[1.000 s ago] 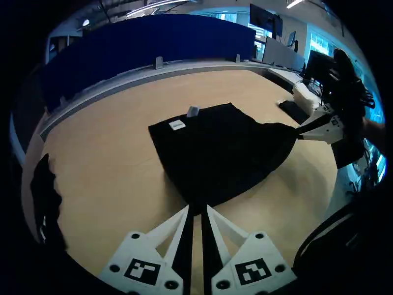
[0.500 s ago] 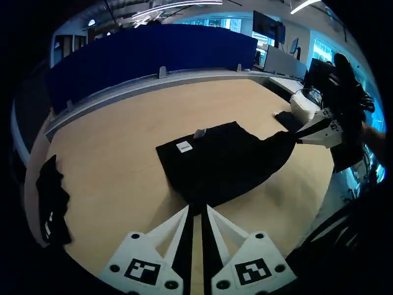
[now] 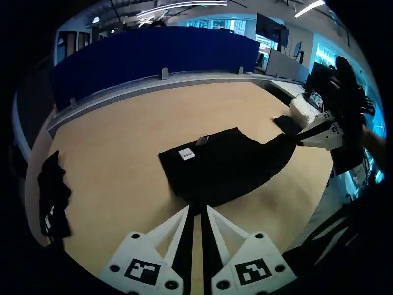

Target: Fold towel

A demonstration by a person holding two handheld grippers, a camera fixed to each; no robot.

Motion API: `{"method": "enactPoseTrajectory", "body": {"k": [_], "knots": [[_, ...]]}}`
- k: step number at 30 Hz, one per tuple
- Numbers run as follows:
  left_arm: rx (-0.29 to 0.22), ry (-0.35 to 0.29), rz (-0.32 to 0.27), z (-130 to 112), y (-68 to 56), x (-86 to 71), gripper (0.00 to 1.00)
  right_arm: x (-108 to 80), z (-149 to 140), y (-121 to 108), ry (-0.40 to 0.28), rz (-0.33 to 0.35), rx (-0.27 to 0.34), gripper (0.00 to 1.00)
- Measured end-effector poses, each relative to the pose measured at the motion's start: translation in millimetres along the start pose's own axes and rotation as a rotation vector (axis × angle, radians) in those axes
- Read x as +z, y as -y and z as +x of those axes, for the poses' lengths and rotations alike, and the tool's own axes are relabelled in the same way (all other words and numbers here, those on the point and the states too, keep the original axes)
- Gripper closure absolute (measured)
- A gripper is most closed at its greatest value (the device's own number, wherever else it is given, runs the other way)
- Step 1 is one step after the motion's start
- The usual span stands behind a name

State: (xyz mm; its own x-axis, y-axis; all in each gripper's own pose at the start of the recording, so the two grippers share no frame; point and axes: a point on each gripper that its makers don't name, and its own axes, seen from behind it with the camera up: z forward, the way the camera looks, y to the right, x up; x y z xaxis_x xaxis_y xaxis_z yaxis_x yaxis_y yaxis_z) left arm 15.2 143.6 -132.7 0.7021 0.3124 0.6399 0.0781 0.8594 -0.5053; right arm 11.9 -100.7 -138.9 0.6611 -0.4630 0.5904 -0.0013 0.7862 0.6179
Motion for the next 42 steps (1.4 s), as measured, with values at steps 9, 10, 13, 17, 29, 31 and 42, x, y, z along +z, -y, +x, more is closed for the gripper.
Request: {"method": "enactPoseTrajectory", "body": {"k": [9,10,13,17,29,31,42], "knots": [[0.006,-0.001,0.008,4.6,3.5,2.9,0.9,2.6,0.0,0.1,0.004,0.007,-0.003,0.84],[0.006,-0.002,0.01,5.6,4.4,3.5,0.9,3.3,0.3,-0.3,0.004,0.007,-0.001,0.84],[0.004,-0.004,0.014,9.2,7.2,6.1,0.9,6.0,1.9,-2.5,0.004,0.006,0.002,0.84],[0.002,-0.01,0.018,15.3,11.7,12.3,0.9,11.7,5.8,-8.4,0.005,0.001,0.004,0.84],[0.004,-0.035,0.036,39.6,29.1,49.8,0.9,47.4,24.6,-39.1,-0.001,-0.027,0.013,0.84],[0.003,-0.035,0.036,41.3,30.9,57.5,0.9,55.9,26.7,-44.1,0.0,-0.029,0.02,0.84],[0.013,-0.022,0.046,43.9,39.4,95.1,0.9,89.4,27.8,-61.6,0.005,-0.031,0.085,0.84]]}}
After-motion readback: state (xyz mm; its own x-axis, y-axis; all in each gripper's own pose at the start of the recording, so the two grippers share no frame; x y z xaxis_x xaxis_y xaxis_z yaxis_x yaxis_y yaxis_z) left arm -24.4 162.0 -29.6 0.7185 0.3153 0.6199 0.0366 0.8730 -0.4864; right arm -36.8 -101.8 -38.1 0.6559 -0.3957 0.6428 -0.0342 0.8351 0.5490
